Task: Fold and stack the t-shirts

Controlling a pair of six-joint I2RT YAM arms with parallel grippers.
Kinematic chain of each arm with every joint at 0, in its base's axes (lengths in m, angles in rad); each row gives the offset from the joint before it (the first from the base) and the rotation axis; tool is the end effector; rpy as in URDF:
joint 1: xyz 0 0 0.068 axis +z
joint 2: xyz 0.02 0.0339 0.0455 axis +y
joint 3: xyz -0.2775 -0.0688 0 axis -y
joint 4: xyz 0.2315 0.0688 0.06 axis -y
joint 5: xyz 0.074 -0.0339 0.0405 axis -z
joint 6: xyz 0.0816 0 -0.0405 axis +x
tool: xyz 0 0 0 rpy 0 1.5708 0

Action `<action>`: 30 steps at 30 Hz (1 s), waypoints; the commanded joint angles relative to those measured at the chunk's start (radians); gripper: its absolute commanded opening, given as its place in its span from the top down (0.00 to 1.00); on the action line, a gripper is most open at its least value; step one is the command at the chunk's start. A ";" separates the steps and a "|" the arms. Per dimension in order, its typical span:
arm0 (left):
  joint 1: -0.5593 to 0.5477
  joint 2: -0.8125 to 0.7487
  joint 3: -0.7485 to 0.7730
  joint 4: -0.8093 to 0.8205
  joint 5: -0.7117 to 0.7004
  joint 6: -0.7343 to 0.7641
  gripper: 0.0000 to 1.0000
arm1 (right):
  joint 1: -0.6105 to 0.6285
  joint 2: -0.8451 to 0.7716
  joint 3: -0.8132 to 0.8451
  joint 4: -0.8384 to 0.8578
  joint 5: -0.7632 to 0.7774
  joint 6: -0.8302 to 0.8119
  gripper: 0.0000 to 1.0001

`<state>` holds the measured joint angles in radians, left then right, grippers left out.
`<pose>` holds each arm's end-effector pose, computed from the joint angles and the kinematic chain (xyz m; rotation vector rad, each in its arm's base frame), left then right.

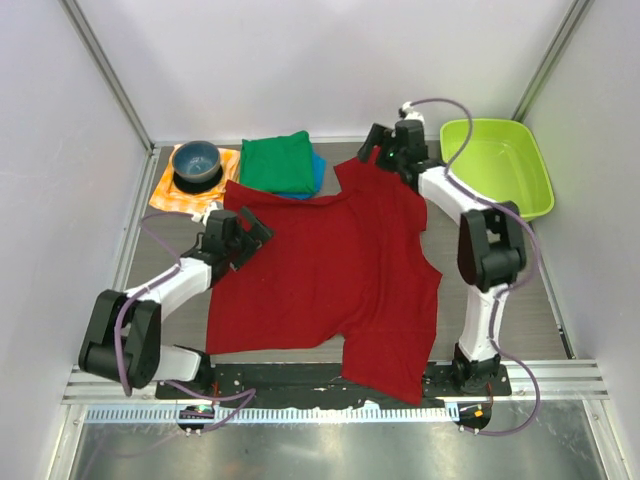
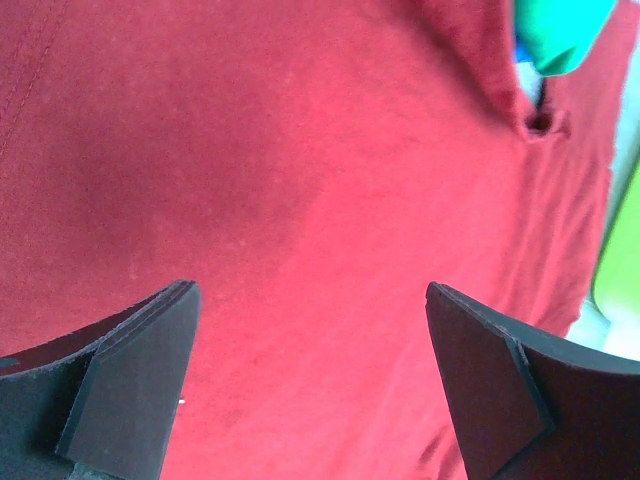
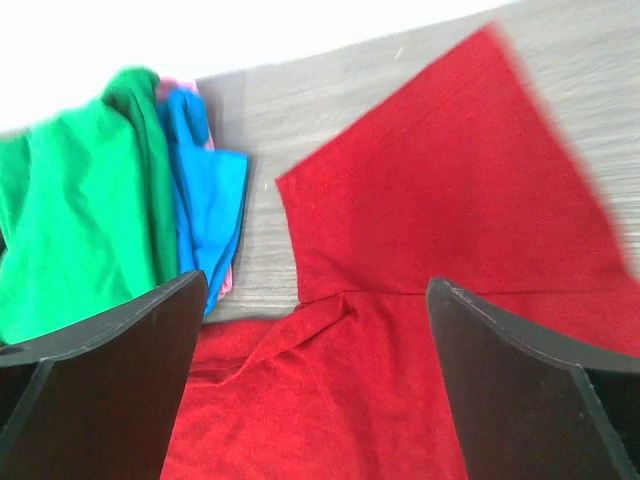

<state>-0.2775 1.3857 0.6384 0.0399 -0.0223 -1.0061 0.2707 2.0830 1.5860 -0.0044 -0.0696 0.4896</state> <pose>0.2869 -0.0798 0.1718 -0.8531 2.2031 -0.6304 0.5038 0.1457 0.2231 0.1877 2.1070 0.5331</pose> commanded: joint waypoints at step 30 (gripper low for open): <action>-0.003 -0.226 -0.036 -0.110 -0.001 0.041 0.00 | -0.136 -0.215 -0.420 -0.183 0.396 0.043 0.48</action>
<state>-0.2794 1.1748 0.6075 -0.0734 -0.0166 -0.9836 0.1421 1.8290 1.1488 -0.2314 0.3412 0.5079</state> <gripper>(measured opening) 0.996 0.550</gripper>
